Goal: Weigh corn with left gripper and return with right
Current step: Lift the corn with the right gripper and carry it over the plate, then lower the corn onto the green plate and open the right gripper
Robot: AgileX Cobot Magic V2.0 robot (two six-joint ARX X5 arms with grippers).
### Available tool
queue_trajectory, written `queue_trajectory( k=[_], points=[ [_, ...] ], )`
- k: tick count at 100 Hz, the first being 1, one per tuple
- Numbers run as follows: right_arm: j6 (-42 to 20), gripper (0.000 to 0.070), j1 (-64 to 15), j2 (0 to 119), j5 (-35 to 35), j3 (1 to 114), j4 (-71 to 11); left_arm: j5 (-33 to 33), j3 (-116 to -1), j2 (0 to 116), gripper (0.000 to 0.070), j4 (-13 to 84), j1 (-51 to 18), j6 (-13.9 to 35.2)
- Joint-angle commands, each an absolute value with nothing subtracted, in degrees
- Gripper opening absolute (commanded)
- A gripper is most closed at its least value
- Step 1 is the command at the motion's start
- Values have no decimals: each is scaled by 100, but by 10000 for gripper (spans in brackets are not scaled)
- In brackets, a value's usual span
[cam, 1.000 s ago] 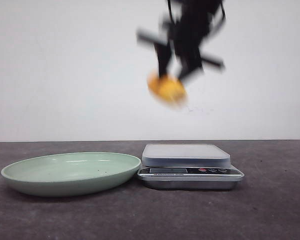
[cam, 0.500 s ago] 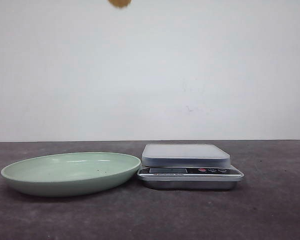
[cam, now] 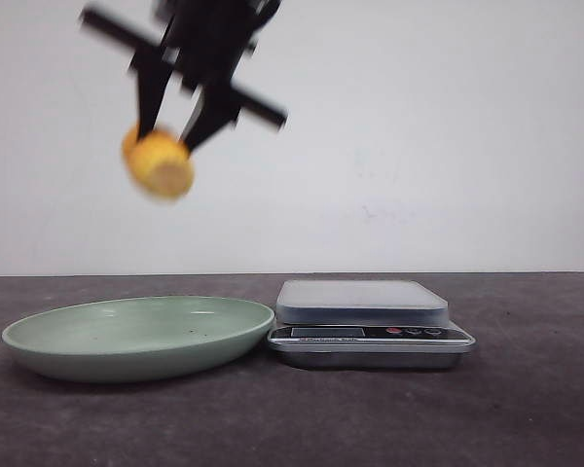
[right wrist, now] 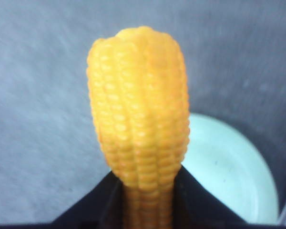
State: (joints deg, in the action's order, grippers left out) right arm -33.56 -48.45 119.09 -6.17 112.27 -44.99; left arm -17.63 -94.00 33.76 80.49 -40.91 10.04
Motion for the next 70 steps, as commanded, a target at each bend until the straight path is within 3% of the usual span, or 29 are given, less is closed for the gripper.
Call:
queue_trajectory(
  k=[1, 70],
  points=[
    [-3651, 3, -5011, 12173, -620, 11325, -4458, -1754, -9480, 3426, 268, 8103, -4132, 1022],
    [-4228, 6, -5046, 12890, -432, 11244, -4958, -1754, -9478, 3424, 268, 8278, -4132, 1057]
  ],
)
